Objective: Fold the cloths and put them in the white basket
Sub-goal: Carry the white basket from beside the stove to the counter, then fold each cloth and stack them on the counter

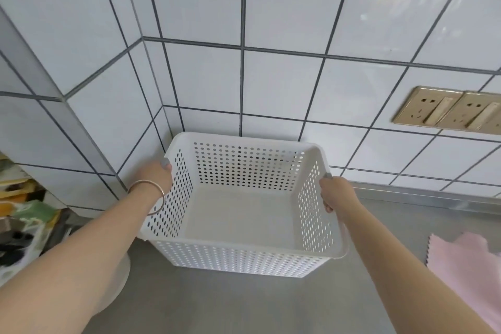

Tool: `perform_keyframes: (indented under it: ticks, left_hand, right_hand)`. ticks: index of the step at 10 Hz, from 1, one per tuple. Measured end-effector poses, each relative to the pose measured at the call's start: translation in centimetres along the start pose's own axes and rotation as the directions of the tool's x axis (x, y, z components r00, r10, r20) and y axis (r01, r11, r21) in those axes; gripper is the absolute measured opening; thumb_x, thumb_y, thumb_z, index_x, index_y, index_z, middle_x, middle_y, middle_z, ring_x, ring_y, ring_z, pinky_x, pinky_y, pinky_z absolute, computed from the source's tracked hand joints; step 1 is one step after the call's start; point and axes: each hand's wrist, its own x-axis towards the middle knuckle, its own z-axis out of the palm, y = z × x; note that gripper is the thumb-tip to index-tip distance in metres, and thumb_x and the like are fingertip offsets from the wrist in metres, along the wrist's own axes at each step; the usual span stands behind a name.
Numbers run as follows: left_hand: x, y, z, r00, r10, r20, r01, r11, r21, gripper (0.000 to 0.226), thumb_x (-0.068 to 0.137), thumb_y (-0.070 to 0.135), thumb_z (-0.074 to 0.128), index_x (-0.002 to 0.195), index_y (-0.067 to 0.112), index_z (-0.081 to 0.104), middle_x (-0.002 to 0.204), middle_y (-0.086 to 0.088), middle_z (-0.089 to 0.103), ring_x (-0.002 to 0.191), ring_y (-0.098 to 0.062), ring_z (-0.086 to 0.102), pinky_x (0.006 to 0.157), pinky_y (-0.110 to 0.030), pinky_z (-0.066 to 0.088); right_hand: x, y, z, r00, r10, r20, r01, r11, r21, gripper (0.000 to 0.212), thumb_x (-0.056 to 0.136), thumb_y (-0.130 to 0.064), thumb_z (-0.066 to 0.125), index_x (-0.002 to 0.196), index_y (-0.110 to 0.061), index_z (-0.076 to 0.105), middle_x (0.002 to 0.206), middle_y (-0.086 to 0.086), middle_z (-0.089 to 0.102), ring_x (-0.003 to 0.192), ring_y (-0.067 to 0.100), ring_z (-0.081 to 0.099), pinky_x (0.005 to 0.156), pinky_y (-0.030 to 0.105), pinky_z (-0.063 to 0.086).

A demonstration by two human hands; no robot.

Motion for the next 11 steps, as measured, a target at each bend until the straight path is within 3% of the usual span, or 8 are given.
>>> perform_keyframes:
  ticks: [2,3,4,5,7,9,10,11]
  left_hand:
    - [-0.5,0.1,-0.1,0.997,0.047,-0.065,-0.042,0.997,0.070,0.032,0.097,0.011,0.028,0.073,0.006,0.048,0.062,-0.008,0.041,0.057,-0.022,0.041,0.053,-0.027,0.033]
    - [-2.1,1.4,-1.2,0.993,0.044,-0.108,-0.042,0.999,0.025,0.039,0.094,0.027,0.043,0.117,-0.004,0.052,0.111,-0.024,0.057,0.103,-0.038,0.054,0.081,-0.040,0.047]
    - [-4.7,3.3,-2.5,0.960,0.187,-0.210,-0.173,0.981,0.084,0.061,0.088,0.037,0.054,0.137,0.006,0.036,0.145,-0.018,0.030,0.134,-0.036,0.025,0.105,-0.048,0.035]
    - [-8.9,7.9,-2.7,0.846,0.467,-0.255,-0.460,0.883,0.091,0.059,0.087,0.033,0.058,0.138,0.010,0.038,0.148,-0.015,0.026,0.137,-0.035,0.018,0.112,-0.047,0.025]
    - [-19.0,17.8,4.3,0.285,0.877,-0.386,-0.945,0.324,0.038,0.037,0.078,0.017,0.065,0.113,0.004,0.060,0.124,-0.021,0.051,0.114,-0.039,0.043,0.101,-0.044,0.036]
    - [-31.0,22.5,18.0,0.033,0.996,-0.080,-0.999,0.031,-0.025,0.030,0.067,0.024,0.065,0.095,0.011,0.067,0.099,-0.008,0.067,0.093,-0.026,0.060,0.087,-0.030,0.043]
    - [-34.5,23.5,24.4,0.012,0.986,0.164,-0.999,0.017,-0.030,0.034,0.048,0.024,0.078,0.080,0.018,0.070,0.081,0.002,0.069,0.069,-0.021,0.069,0.067,-0.022,0.051]
    - [-35.0,22.9,27.3,0.094,0.934,0.344,-0.996,0.088,0.036,0.041,0.059,0.026,0.074,0.098,0.016,0.069,0.098,0.002,0.068,0.083,-0.025,0.069,0.071,-0.025,0.054]
  right_hand:
    - [0.3,-0.4,0.1,1.000,0.006,0.020,-0.006,1.000,0.021,0.030,0.094,-0.018,0.036,0.066,-0.010,0.042,0.056,0.007,0.045,0.045,0.020,0.043,0.055,0.026,0.040]
    - [-1.0,-0.7,-1.1,0.999,-0.017,0.045,0.018,0.999,-0.027,0.038,0.094,-0.037,0.038,0.072,-0.007,0.048,0.065,0.010,0.055,0.059,0.023,0.054,0.058,0.029,0.037]
    - [-3.2,-0.4,-2.7,0.984,-0.152,-0.098,0.147,0.988,-0.056,0.045,0.092,-0.042,0.040,0.103,-0.002,0.058,0.112,0.014,0.061,0.107,0.030,0.057,0.079,0.034,0.042]
    - [-7.1,1.7,-4.2,0.942,-0.233,-0.243,0.226,0.973,-0.056,0.039,0.095,-0.031,0.042,0.126,-0.008,0.049,0.130,0.009,0.052,0.118,0.028,0.049,0.093,0.035,0.040]
    - [-12.1,11.1,-6.2,0.915,-0.215,-0.341,0.152,0.967,-0.203,0.032,0.090,-0.023,0.045,0.121,-0.018,0.052,0.118,0.002,0.056,0.110,0.024,0.052,0.085,0.033,0.042]
    - [-16.1,26.8,-11.6,0.939,-0.054,-0.339,-0.073,0.933,-0.353,0.032,0.093,-0.022,0.044,0.124,-0.018,0.051,0.126,0.000,0.051,0.121,0.022,0.044,0.090,0.031,0.041]
    - [-15.9,33.7,-13.9,0.950,-0.068,-0.306,-0.080,0.892,-0.446,0.036,0.092,-0.021,0.045,0.127,-0.020,0.050,0.130,-0.003,0.051,0.124,0.019,0.041,0.094,0.031,0.040]
    - [-15.9,35.5,-13.3,0.959,-0.130,-0.252,-0.023,0.849,-0.527,0.038,0.083,-0.017,0.056,0.122,-0.018,0.057,0.127,-0.002,0.054,0.123,0.020,0.046,0.095,0.031,0.041]
